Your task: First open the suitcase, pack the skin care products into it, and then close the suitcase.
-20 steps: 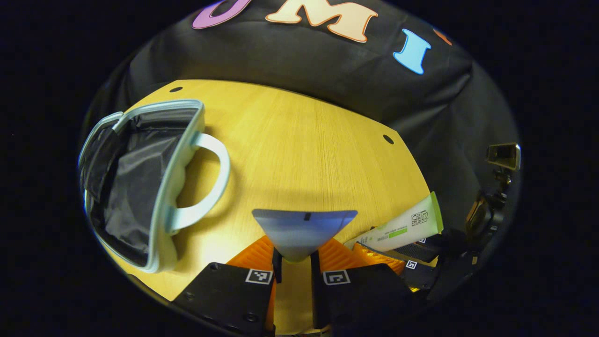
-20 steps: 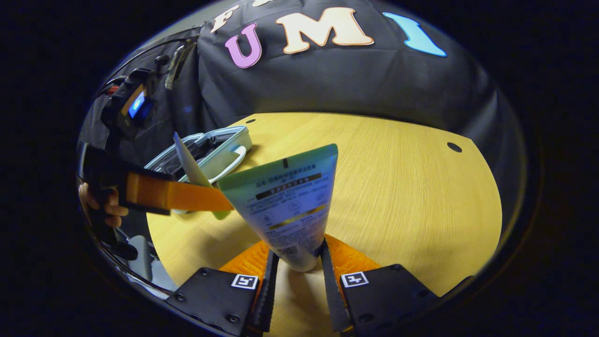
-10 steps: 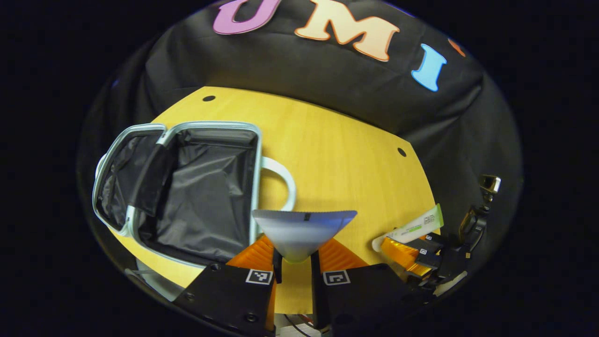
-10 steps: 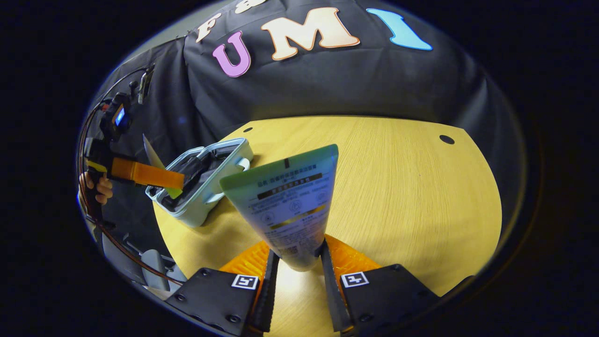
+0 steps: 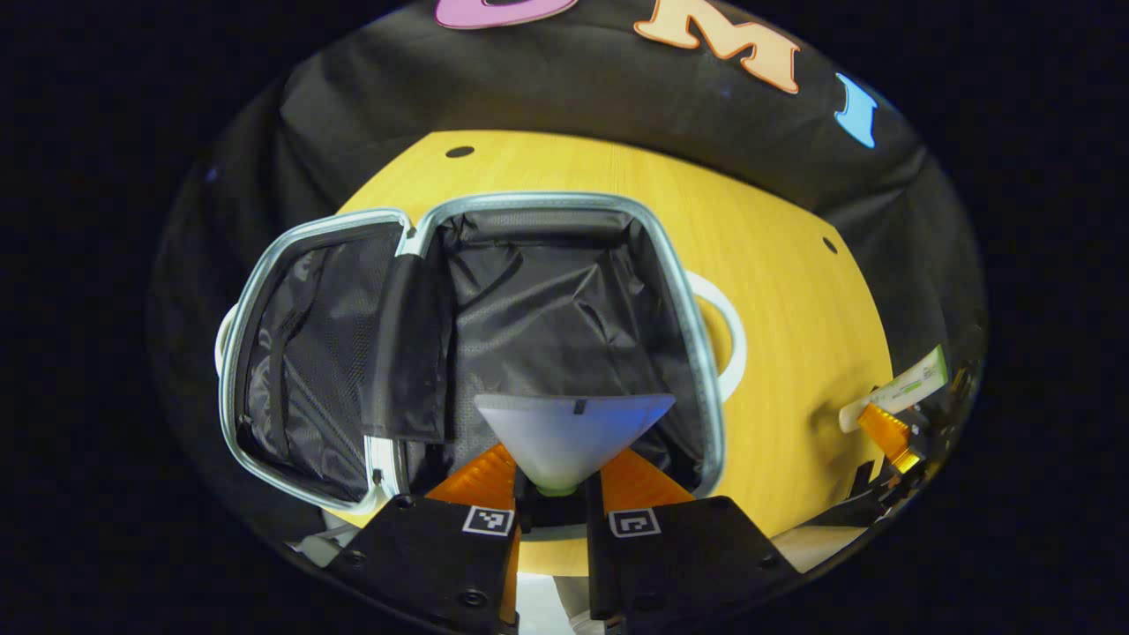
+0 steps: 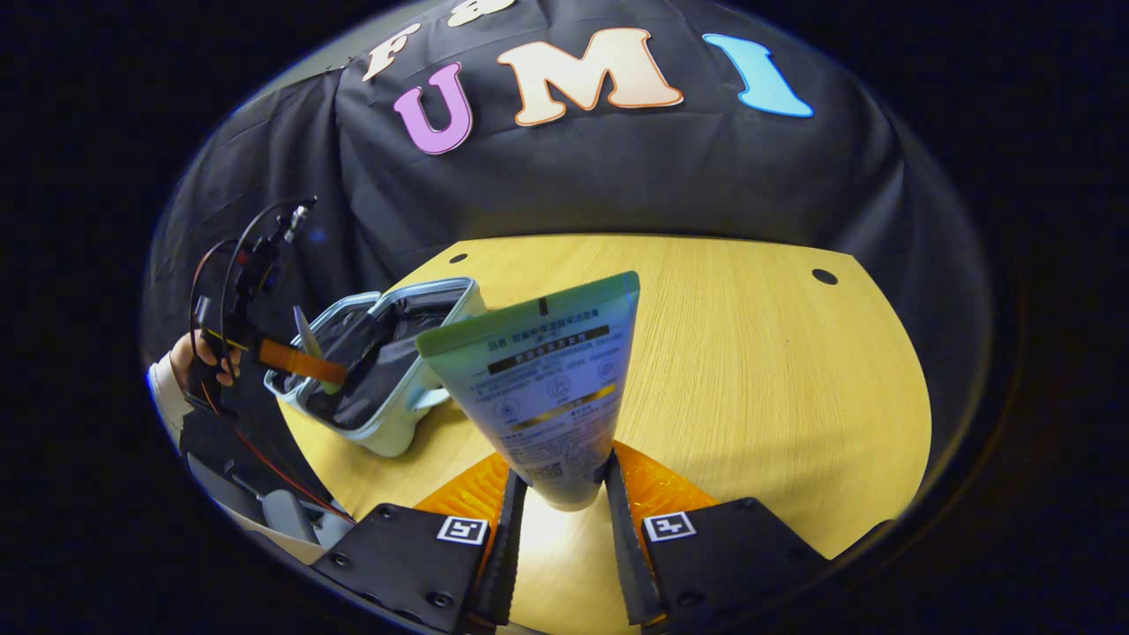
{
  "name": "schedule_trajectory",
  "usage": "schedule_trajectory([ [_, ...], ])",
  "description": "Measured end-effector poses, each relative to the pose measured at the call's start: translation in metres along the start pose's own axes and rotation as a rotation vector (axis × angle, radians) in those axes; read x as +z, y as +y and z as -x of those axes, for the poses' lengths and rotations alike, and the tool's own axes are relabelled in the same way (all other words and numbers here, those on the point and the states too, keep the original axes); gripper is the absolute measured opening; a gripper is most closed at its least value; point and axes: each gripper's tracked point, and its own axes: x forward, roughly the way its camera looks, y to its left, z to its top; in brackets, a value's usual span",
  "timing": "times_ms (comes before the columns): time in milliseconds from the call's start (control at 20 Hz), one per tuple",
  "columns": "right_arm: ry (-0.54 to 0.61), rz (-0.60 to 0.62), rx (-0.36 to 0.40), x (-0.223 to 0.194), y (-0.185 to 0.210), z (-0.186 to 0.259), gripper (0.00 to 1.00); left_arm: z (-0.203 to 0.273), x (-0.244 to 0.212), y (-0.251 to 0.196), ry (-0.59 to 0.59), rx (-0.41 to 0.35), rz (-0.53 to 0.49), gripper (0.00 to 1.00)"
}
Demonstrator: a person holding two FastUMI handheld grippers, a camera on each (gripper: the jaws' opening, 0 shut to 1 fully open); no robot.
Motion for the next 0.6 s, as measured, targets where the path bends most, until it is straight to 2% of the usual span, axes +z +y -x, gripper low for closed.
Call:
schedule_trajectory([
  [100,-0.003,-0.025,-0.024,0.004,0.019,0.002,0.51,-0.015,-0.007,0.009,0.071,-0.026,-0.019,0.25],
  [300,-0.002,-0.020,-0.035,0.016,0.059,0.001,0.48,-0.032,-0.025,0.026,0.206,-0.030,-0.013,0.25],
  [500,0.018,-0.040,0.023,0.025,0.110,-0.009,0.48,-0.039,-0.032,0.025,0.257,-0.087,-0.001,0.26],
  [600,0.049,-0.056,0.065,0.022,0.138,-0.017,0.49,-0.042,-0.027,0.028,0.242,-0.081,-0.011,0.28],
])
